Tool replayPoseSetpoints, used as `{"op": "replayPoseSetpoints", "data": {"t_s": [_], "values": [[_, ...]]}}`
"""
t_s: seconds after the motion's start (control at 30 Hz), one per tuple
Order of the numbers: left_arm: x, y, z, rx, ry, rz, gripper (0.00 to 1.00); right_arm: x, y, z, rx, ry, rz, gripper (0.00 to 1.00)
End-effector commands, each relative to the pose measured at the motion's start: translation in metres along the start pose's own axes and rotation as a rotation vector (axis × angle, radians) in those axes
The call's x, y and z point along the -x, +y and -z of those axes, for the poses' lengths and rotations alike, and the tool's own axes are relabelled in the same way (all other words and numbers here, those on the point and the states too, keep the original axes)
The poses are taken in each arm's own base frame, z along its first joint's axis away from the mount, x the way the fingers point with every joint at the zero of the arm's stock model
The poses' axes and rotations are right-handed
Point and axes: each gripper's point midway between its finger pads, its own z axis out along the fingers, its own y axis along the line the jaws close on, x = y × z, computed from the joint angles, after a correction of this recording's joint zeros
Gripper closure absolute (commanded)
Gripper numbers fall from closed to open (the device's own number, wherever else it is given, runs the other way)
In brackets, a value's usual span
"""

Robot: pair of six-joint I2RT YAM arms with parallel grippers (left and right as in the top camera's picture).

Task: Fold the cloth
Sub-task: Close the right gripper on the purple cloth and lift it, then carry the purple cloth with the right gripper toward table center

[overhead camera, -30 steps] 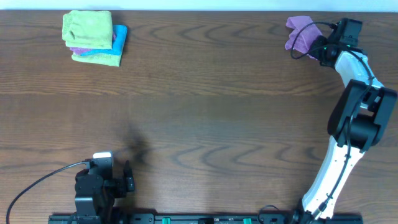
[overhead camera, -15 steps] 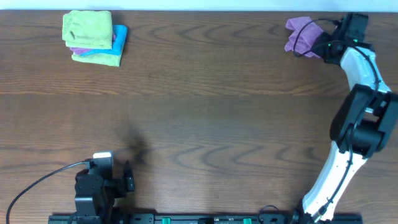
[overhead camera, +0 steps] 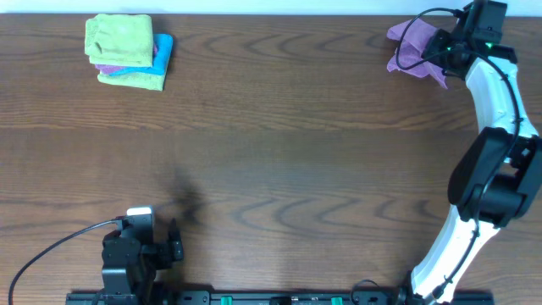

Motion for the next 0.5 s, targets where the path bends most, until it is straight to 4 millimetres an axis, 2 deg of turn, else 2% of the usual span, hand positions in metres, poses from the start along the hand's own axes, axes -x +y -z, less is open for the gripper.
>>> {"op": "replayPoseSetpoints", "data": {"t_s": [0.0, 0.47], "values": [[-0.018, 0.0016, -0.0072, 0.01, 0.058, 0.005, 0.05, 0.0046, 0.0118, 0.0076, 0.014, -0.013, 0.031, 0.98], [-0.018, 0.0016, -0.0072, 0.01, 0.058, 0.005, 0.05, -0.0019, 0.0104, 0.0076, 0.007, 0.013, 0.035, 0.98]]}}
